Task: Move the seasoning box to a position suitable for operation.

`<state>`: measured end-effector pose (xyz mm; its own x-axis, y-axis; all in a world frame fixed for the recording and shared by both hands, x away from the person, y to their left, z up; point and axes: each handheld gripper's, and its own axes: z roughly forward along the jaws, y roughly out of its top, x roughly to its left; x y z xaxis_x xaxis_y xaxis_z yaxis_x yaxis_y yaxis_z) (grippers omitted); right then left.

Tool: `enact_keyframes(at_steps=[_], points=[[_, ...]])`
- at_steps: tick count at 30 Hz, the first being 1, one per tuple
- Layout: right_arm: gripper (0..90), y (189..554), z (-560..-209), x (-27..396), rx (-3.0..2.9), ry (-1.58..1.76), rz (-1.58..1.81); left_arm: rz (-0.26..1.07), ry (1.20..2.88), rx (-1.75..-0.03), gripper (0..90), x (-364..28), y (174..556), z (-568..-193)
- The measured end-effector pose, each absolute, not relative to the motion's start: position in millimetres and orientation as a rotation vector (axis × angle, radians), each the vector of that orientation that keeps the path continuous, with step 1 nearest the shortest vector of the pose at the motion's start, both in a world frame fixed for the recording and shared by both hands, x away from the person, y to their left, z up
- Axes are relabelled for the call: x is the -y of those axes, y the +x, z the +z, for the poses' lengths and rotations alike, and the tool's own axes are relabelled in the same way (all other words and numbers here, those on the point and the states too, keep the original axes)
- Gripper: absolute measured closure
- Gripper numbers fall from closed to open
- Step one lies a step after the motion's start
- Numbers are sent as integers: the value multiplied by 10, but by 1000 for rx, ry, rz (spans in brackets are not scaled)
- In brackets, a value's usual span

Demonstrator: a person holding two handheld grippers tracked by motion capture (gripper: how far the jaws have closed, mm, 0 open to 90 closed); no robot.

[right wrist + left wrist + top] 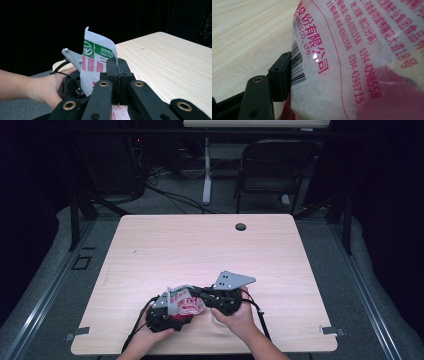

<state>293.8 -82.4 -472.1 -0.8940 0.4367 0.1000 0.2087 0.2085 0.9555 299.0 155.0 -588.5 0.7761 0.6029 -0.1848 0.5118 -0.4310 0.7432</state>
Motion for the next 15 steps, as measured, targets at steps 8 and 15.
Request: enact_keyframes(at_steps=[8, 15], points=[[900, 2932, -4716, 825, -2282, 620, 1762, 186, 2140, -821, 385, -1527, 2973, -5879], [900, 2927, -4718, 830, -2286, 619, 1763, 241, 2160, -809, 465, -1510, 2951, -5878]])
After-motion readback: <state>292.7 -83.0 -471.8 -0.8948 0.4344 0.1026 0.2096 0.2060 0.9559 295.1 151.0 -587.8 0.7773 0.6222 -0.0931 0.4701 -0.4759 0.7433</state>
